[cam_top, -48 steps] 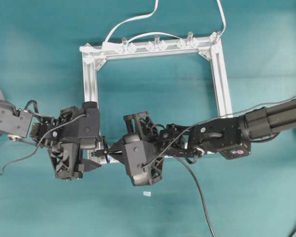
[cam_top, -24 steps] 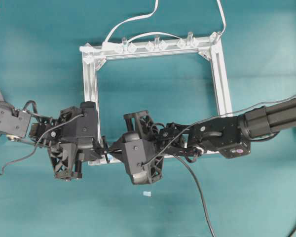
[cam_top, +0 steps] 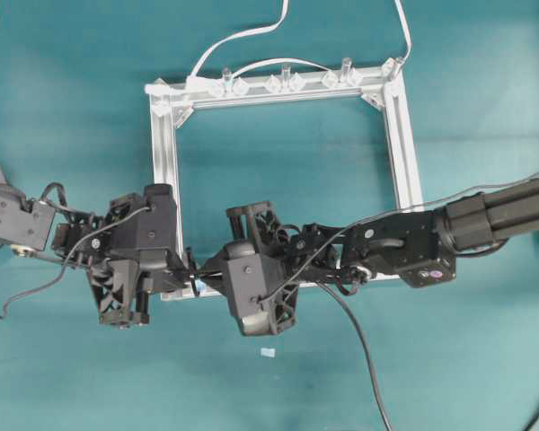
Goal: Insert the wire through the string loop located on the left side.
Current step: 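Bring the left gripper in and grasp the plug past the loop, then pull the cable through the loop leftward with the left gripper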
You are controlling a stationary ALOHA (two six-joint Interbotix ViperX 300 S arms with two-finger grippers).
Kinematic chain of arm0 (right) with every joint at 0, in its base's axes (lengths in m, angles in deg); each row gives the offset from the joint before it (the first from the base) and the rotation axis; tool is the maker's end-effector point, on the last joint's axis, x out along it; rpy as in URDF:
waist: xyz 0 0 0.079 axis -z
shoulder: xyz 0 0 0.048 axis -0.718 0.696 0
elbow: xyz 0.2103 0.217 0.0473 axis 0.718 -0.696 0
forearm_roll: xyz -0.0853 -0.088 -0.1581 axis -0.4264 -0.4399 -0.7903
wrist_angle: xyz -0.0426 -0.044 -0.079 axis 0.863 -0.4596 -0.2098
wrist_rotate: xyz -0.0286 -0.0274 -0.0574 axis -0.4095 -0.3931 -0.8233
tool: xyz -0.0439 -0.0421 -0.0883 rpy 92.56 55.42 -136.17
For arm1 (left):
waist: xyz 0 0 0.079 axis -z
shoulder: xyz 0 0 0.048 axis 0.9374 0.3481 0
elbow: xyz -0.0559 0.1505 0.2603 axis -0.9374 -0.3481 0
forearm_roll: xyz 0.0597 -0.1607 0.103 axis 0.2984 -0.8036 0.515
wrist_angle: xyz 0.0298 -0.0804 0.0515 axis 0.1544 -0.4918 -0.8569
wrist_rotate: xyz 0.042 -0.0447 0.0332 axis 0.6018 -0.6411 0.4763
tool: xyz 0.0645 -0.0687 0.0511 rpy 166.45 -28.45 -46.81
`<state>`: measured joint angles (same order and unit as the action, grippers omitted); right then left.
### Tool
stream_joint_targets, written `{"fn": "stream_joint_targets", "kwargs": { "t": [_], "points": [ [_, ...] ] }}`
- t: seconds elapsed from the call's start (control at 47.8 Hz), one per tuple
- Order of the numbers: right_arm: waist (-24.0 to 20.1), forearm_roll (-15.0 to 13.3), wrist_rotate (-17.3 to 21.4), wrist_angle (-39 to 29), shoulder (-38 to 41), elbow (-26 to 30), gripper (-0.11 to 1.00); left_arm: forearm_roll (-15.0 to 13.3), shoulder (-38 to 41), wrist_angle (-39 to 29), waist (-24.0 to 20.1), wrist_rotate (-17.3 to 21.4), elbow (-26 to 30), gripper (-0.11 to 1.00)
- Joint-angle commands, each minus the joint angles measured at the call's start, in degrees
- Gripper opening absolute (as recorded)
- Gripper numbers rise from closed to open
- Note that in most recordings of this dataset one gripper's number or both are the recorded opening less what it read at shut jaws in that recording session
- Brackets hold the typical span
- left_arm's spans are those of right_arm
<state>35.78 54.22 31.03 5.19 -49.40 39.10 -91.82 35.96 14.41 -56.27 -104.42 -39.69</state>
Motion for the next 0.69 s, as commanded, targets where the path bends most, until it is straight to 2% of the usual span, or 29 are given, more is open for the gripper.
{"fn": "stream_joint_targets", "kwargs": {
  "t": [0.0,0.335,0.398,0.586,0.628,0.67],
  "points": [
    [-0.4,-0.2,0.1,-0.8,-1.2,1.3,0.11,0.1,-1.0,0.4,0.1,-0.4,0.7,0.21],
    [-0.4,-0.2,0.8,-1.0,-1.2,1.2,0.12,0.1,-1.0,0.4,0.1,-0.3,0.7,0.21],
    [-0.4,-0.2,1.1,-0.8,-1.2,1.1,0.24,0.1,-1.0,0.4,0.1,-0.4,0.7,0.21],
    [-0.6,-0.2,1.1,-0.6,-1.2,0.3,0.78,0.1,-1.1,0.3,0.2,-0.4,0.6,0.21],
    [-0.7,-0.1,1.1,-0.6,-1.2,0.2,0.86,0.1,-1.1,0.3,0.1,-0.4,0.5,0.21],
    [-0.8,-0.1,1.1,-0.6,-1.3,0.1,0.89,0.1,-1.1,0.3,0.1,-0.4,0.5,0.21]
  ]
}}
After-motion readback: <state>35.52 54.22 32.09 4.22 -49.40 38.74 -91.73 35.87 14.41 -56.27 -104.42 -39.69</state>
